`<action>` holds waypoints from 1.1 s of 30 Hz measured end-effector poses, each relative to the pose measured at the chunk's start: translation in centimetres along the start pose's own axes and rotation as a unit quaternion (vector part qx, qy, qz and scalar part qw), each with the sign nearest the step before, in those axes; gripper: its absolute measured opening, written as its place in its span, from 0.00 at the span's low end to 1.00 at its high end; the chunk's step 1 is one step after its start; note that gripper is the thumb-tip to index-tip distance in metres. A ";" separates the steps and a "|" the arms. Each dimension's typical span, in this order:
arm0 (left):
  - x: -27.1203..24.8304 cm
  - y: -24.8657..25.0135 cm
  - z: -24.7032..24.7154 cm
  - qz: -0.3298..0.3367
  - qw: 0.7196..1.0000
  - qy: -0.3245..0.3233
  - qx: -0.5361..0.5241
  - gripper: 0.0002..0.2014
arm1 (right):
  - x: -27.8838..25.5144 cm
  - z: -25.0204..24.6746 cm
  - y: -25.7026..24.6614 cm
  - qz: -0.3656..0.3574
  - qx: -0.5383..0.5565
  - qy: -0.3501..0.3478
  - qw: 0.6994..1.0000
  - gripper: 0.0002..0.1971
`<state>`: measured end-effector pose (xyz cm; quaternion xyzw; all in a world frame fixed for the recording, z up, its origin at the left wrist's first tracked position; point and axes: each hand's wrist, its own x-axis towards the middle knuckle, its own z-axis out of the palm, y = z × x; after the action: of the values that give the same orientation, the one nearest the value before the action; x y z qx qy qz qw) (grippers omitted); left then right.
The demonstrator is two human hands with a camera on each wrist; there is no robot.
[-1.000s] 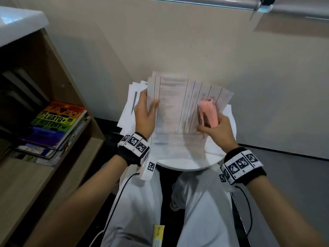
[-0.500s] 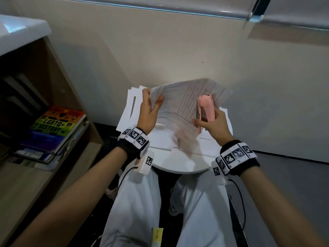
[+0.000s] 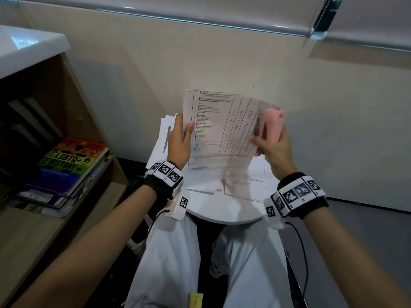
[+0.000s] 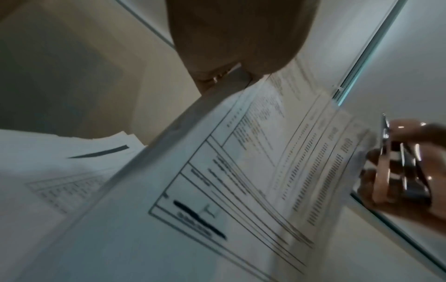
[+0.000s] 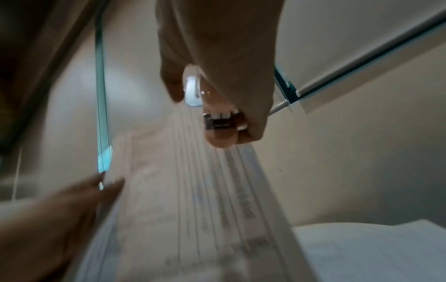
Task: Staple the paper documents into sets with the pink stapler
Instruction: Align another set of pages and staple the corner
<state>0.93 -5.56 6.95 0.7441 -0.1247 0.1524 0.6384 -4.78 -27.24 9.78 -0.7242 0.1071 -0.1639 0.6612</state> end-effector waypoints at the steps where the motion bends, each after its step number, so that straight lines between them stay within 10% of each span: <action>1: 0.1 -0.2 -0.3 0.001 1.000 -0.005 0.009 0.11 | 0.1 0.3 -1.3 -0.008 0.061 0.026 0.998 0.26; 6: -1.6 0.2 -0.2 -0.013 1.000 -0.020 -0.013 0.12 | -0.4 3.5 -8.7 -0.063 0.247 0.119 0.960 0.05; 10: -3.6 0.6 0.4 -0.021 0.999 -0.033 -0.038 0.09 | 0.6 7.9 -11.6 -0.075 0.272 0.134 0.950 0.06; 22: -4.7 0.4 -0.3 -0.026 0.995 -0.070 -0.073 0.10 | 2.4 14.1 -8.0 -0.100 -0.001 0.090 0.991 0.14; 33: -4.2 -0.3 -0.7 -0.044 0.993 -0.094 -0.055 0.10 | 2.0 14.3 -7.9 -0.134 -0.034 0.058 0.989 0.12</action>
<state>-2.92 -4.83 5.13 0.7238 -0.1597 0.0461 0.6697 2.01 -14.01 16.81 -0.7433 0.0531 -0.2887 0.6011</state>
